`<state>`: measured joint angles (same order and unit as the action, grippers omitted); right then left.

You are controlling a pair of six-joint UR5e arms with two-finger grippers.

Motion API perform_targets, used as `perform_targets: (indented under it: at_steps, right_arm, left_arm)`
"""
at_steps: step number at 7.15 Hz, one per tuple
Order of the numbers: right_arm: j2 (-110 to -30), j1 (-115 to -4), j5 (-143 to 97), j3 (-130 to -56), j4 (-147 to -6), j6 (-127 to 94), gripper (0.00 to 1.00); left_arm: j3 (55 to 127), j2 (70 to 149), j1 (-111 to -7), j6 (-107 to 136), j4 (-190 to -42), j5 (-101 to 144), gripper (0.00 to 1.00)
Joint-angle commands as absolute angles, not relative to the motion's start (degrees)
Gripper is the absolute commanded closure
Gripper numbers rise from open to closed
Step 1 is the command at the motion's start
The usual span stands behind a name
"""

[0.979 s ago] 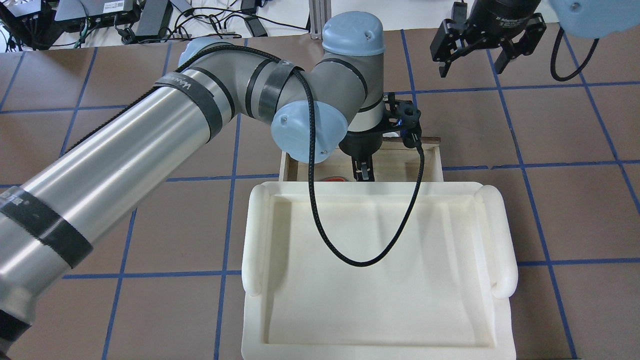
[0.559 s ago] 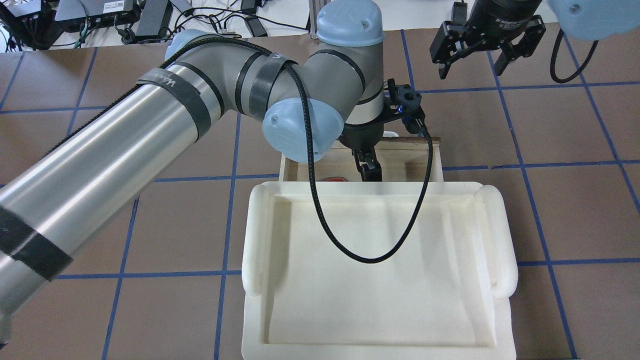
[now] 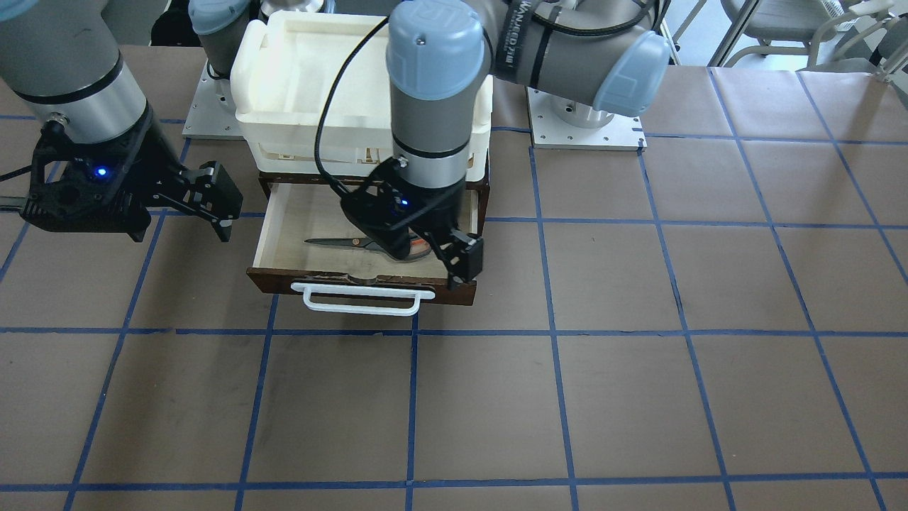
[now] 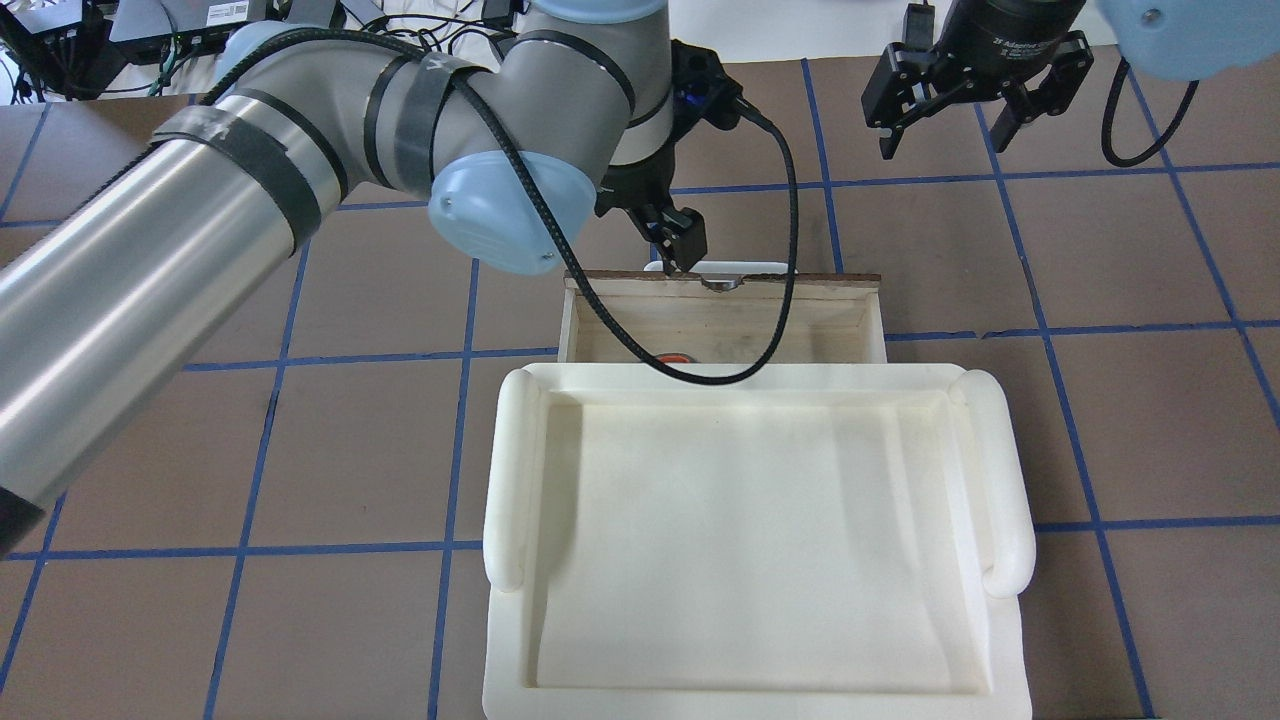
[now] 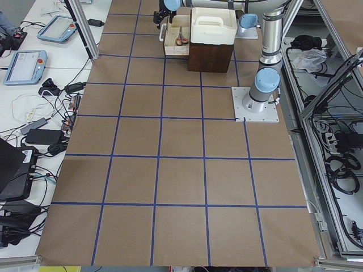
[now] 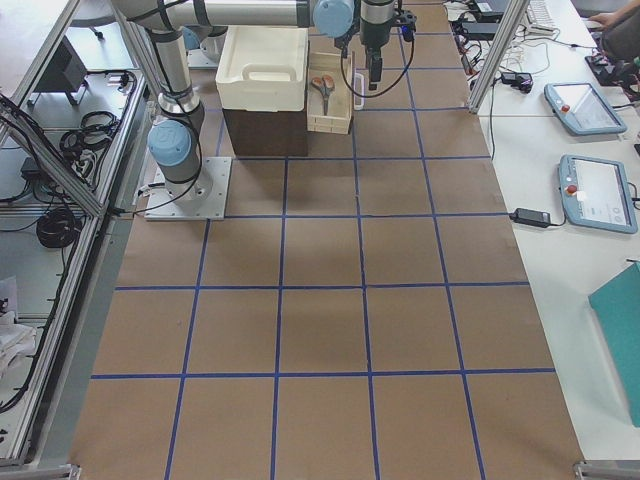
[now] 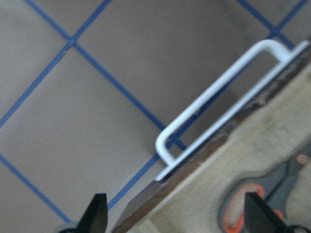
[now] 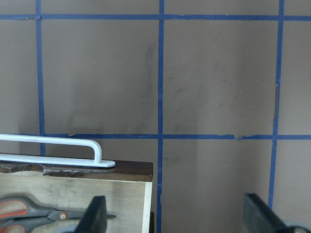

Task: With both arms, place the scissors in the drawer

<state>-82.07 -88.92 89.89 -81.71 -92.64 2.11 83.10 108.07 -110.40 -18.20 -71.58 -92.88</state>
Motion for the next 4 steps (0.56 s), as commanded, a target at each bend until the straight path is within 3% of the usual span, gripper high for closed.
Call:
perform_targets:
  at_steps: [1, 4]
  right_arm:
    - [-82.1, -88.9, 90.1, -81.7, -92.5, 2.2, 0.00]
    - [-82.1, -88.9, 90.3, -82.2, -92.4, 2.5, 0.00]
  left_arm:
    - [83.1, 106.5, -103.8, -7.8, -71.6, -95.8, 0.00]
    - [82.1, 98.0, -93.3, -10.5, -82.4, -94.7, 0.00]
